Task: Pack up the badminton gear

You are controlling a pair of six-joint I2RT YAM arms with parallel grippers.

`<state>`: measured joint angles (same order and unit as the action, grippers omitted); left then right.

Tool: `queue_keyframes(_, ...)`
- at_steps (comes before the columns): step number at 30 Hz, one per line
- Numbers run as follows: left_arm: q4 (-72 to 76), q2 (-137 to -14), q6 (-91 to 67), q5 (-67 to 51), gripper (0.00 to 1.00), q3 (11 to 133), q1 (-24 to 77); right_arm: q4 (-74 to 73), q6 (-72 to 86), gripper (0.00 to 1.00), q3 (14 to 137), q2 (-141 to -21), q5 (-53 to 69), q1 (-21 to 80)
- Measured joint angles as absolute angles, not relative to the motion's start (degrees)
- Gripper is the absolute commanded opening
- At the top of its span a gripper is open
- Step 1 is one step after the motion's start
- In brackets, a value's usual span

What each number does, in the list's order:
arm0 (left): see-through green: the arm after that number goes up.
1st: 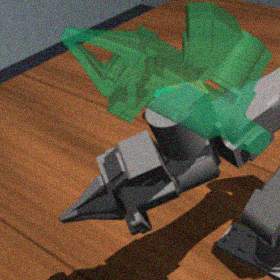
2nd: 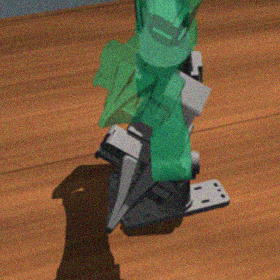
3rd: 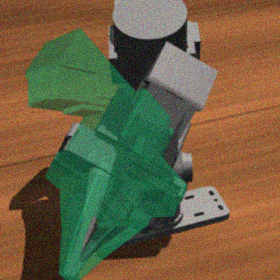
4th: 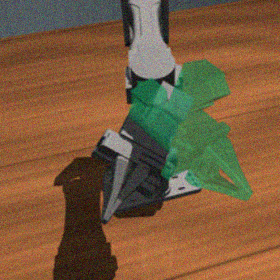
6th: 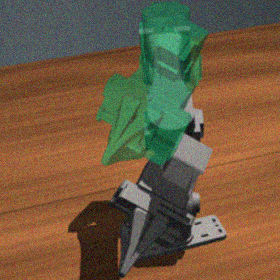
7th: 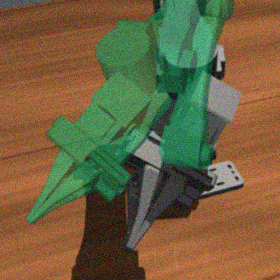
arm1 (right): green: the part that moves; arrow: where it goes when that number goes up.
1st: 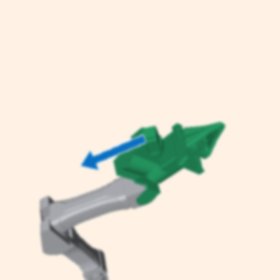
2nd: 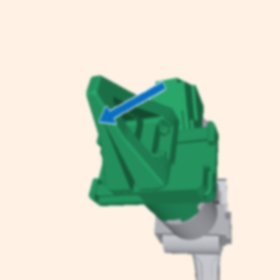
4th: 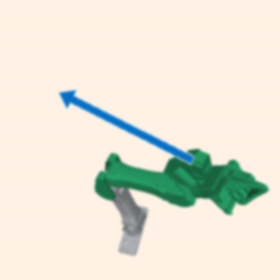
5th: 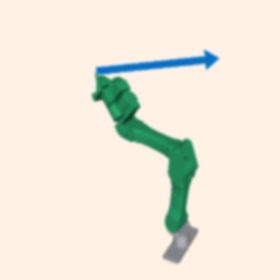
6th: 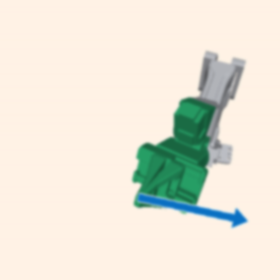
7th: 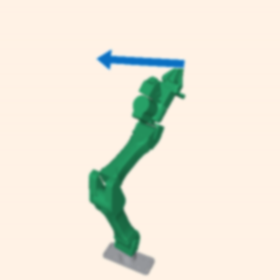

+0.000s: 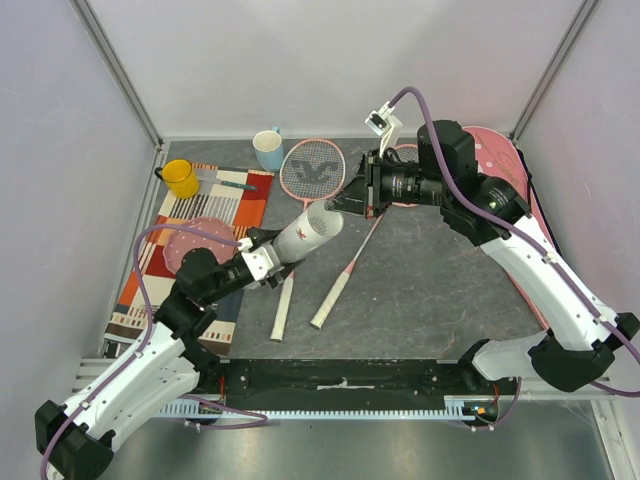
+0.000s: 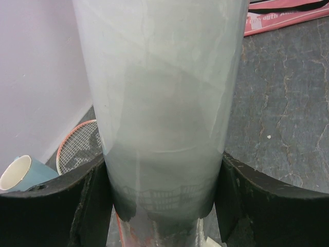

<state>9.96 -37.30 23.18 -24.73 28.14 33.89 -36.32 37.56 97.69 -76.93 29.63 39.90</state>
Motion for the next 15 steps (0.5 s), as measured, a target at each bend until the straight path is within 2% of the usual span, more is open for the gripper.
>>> queue_keyframes(15,10.46,-37.56,23.18,-25.69,0.28,28.14,33.89,-41.17,33.10,0.00,101.86,-75.92,26.94,39.66)
